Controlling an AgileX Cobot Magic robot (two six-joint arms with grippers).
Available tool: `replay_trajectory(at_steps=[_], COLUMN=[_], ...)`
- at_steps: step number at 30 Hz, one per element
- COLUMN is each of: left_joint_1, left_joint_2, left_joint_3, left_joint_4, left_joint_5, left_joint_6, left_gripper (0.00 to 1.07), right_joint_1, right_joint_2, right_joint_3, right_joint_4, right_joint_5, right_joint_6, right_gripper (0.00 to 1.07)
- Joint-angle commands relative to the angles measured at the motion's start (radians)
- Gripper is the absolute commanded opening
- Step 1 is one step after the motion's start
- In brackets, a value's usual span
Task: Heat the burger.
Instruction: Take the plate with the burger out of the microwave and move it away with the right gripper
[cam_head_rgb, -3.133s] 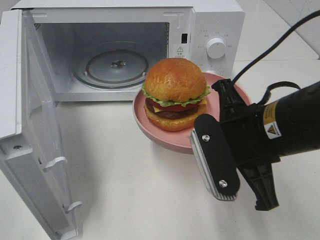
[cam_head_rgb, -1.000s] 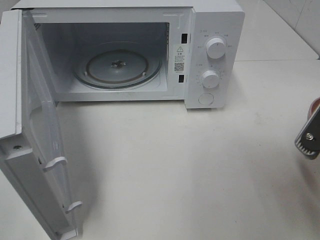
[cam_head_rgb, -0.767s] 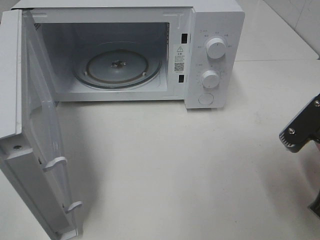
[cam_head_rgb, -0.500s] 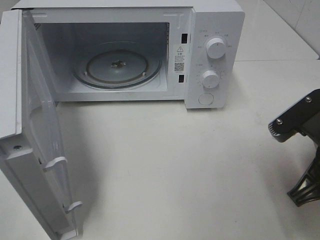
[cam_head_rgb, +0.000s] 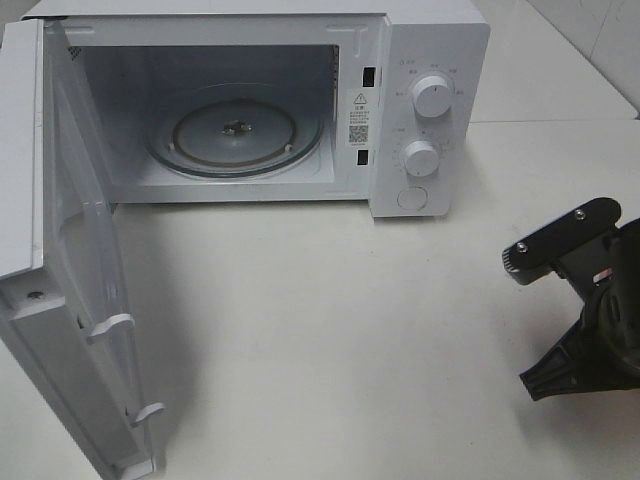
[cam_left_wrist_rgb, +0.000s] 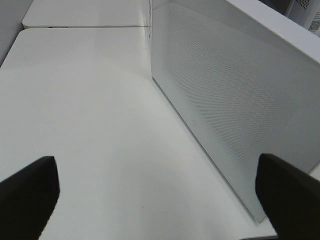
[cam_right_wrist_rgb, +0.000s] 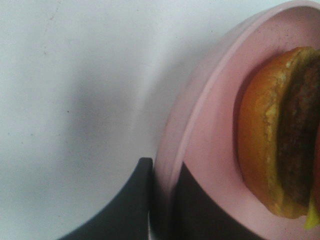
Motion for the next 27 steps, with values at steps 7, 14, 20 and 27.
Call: replay_trajectory(at_steps=[7, 14, 20, 27], left_joint_1=[0.003, 0.003, 0.003, 0.003], left_joint_2=[-0.018, -0.018, -0.018, -0.018], left_joint_3=[0.004, 0.004, 0.004, 0.004], left_joint_4=[-0.002, -0.002, -0.002, -0.002], left_joint_5=[0.001, 0.001, 0.001, 0.001], left_joint_6=[-0.003, -0.003, -0.003, -0.003], left_gripper=[1.0, 1.0, 1.0, 1.0], right_joint_1=[-0.007, -0.007, -0.007, -0.007], right_joint_2=[0.099, 0.2, 0.245, 0.285], right_joint_3=[-0.009, -0.009, -0.009, -0.009], right_joint_4=[-0.137, -0.197, -0.203, -0.201], right_joint_5=[-0.001, -0.001, -0.001, -0.001], right_joint_6=[0.139, 0.244, 0.295, 0.329], right_gripper=[0.01, 0.03, 0.05, 0.15])
